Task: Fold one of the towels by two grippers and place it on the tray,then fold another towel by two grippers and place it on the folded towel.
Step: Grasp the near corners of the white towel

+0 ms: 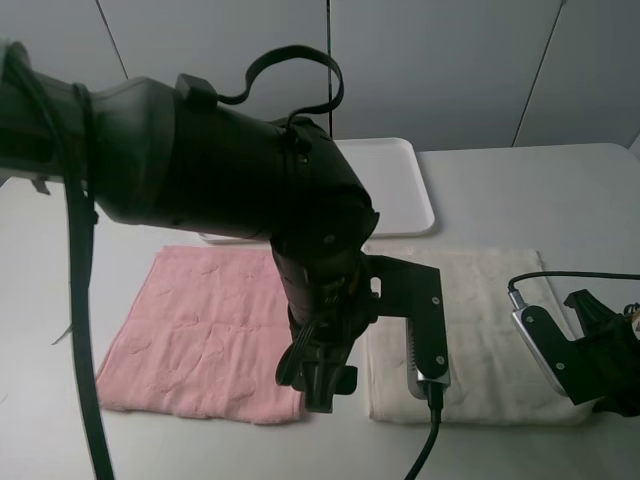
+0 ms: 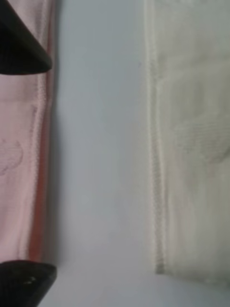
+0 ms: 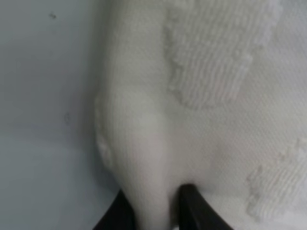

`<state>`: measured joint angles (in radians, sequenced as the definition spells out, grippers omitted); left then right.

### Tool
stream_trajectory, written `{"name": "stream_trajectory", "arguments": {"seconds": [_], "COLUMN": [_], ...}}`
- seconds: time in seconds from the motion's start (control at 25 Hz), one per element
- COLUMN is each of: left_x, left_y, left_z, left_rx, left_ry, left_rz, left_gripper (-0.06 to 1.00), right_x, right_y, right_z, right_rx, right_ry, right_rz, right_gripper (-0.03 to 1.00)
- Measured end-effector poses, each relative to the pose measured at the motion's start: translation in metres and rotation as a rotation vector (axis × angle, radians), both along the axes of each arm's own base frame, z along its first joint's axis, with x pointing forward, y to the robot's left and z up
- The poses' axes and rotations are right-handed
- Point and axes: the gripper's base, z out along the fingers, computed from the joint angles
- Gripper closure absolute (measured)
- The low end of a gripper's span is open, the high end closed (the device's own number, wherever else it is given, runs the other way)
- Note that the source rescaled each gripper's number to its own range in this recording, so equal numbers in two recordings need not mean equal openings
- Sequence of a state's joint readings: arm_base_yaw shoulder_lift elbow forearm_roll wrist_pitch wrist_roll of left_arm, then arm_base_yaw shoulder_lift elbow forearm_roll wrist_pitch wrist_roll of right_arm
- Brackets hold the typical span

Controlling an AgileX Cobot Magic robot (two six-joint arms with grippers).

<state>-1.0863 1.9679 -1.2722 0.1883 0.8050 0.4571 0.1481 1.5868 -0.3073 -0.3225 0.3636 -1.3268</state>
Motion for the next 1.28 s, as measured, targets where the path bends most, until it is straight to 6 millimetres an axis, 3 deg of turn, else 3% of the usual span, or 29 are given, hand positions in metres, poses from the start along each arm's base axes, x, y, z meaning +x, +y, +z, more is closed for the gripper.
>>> {"name": "stream_trajectory", "arguments": {"seconds": [0.16, 0.44, 0.76, 1.28], "left_x": [-0.014, -0.029, -0.044, -0.041], "left_y": [-0.011, -0.021, -0.033, -0.052], "left_z": [0.000, -0.033, -0.043, -0.057], "left_rx": [-0.025, 0.038, 0.026, 0.085], "left_ry": [-0.011, 0.018, 0.024, 0.067], "left_rz": [-0.052, -0.097, -0.092, -0.036], "left_gripper": [-0.05, -0.05, -0.05, -0.05], "right_x": [0.000, 0.000, 0.000, 0.000], "right_y": [0.000, 0.000, 0.000, 0.000], "right_z": [0.000, 0.000, 0.000, 0.000], "right_rx": [0.000, -0.001, -0.001, -0.001], "right_ry": [-0.001, -0.001, -0.001, -0.001], "right_rz": [-0.002, -0.007, -0.007, -0.007], "right_gripper": [0.75, 0.75, 0.75, 0.75]}}
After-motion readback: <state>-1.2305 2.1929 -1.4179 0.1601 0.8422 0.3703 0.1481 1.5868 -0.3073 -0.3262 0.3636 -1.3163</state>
